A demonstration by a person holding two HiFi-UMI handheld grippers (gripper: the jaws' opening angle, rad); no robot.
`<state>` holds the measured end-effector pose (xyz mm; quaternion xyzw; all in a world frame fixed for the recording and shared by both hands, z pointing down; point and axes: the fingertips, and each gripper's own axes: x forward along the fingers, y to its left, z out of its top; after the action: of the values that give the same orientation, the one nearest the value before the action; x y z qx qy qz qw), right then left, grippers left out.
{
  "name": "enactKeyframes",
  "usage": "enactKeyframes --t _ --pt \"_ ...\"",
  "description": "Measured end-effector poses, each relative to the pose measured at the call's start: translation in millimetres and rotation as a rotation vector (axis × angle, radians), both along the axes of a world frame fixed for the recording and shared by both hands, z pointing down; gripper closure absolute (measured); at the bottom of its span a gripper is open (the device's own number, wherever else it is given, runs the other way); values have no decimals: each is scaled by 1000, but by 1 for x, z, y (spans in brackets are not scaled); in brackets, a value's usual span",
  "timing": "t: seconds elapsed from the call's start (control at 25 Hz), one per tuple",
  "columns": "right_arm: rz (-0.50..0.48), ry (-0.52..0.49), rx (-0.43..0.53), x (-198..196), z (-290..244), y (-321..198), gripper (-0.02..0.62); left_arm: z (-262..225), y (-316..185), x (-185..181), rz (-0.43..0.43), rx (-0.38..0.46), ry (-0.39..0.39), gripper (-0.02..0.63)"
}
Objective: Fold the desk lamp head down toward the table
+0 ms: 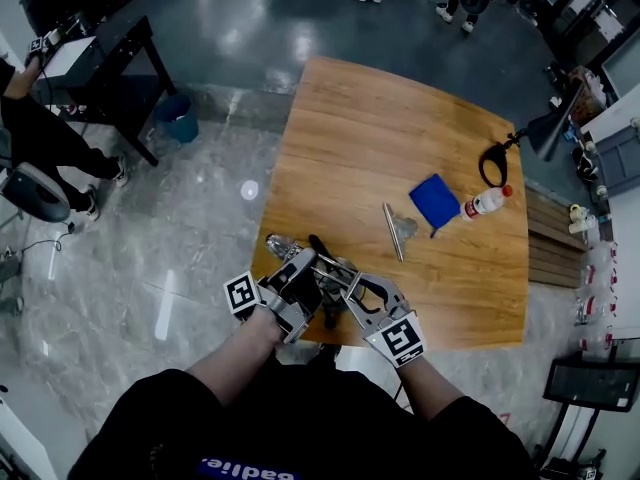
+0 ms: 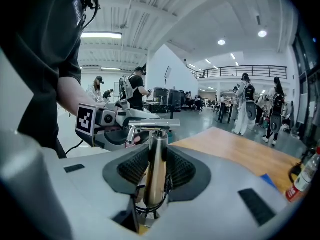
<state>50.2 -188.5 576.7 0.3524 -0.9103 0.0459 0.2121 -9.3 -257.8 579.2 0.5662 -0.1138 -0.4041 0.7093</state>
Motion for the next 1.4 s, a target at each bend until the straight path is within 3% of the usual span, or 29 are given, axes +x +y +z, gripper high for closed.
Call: enactKeyframes --t 0.28,0.44,0.64,0.92,1.08,1.16,1.24,1.4 --pt "-27 30 25 0 4 -1 486 6 -1 2 14 28 -24 531" --pt "-24 32 9 -1 6 -1 486 6 1 0 27 52 -106 514" --pt "-43 14 9 0 6 1 482 10 11 -10 -13 38 -198 430" --pt "-87 -82 3 17 3 14 465 -6 47 -16 -82 89 -339 425" --pt "-62 -116 -27 40 1 36 463 -46 81 -12 -82 211 -464 425" --pt "-43 -135 -36 46 -5 54 463 -58 98 -7 -51 301 -592 426" --pt "-23 -169 -13 41 -21 70 463 -73 109 -3 -8 463 -744 426" --pt "58 -222 26 19 -56 97 463 -104 136 8 78 763 -908 426"
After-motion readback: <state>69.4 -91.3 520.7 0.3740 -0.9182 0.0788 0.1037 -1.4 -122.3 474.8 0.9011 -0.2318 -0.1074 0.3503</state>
